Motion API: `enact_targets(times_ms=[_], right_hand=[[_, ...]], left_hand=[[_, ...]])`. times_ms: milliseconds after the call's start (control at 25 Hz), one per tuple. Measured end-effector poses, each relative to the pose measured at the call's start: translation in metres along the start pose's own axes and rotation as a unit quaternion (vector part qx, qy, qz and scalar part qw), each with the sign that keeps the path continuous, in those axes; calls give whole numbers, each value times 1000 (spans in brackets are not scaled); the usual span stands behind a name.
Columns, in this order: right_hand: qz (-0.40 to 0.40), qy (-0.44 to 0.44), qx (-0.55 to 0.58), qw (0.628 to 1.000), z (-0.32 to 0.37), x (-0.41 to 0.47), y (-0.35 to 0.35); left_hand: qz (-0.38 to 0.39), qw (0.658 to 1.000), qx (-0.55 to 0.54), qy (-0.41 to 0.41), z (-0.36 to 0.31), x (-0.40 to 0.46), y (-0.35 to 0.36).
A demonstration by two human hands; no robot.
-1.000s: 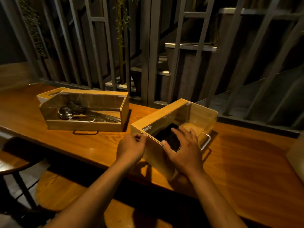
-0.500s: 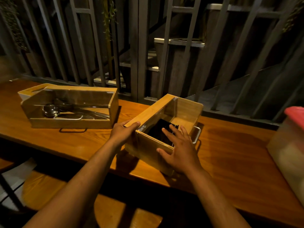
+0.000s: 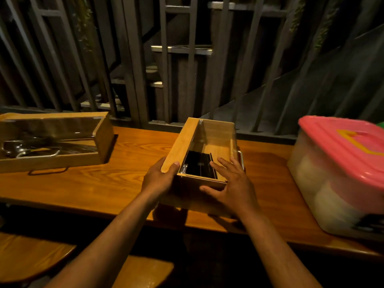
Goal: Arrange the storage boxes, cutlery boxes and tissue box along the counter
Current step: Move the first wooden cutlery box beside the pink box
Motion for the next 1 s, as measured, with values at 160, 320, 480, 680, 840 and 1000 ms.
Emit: enact_targets(times_ms=[160,320,480,680,840,1000], right_hand=[[9,4,1,1000,-46,-9,-35],[7,10,-6,1000,-97,-22,-72],[7,7,-22,1000,-134,-31,-98],[-6,-9,-78,997,-163,-35,-111],[6,-15,-63,998,-167,-33,-108],[5,-19,-85,996,-167,-34,-110]], left_hand=[[-5,1000,18,19,-19,-26,50],[-5,998,35,43,-38,-56,102],[-17,997,55,56,-58,-77,143],[-33,992,84,83,-70,-90,173],[-36,993,85,73,-70,-91,173],[-38,993,93,70,-71,-93,173]])
Point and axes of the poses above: each hand's wrist, its own x-axis towards the middle knuckle, its own y-axis out of the palm, z = x × y, the point moved 1 cm from there along x, towards the middle knuckle, and after that the axes turned 13 degrees about y, right-handed, at the moved point
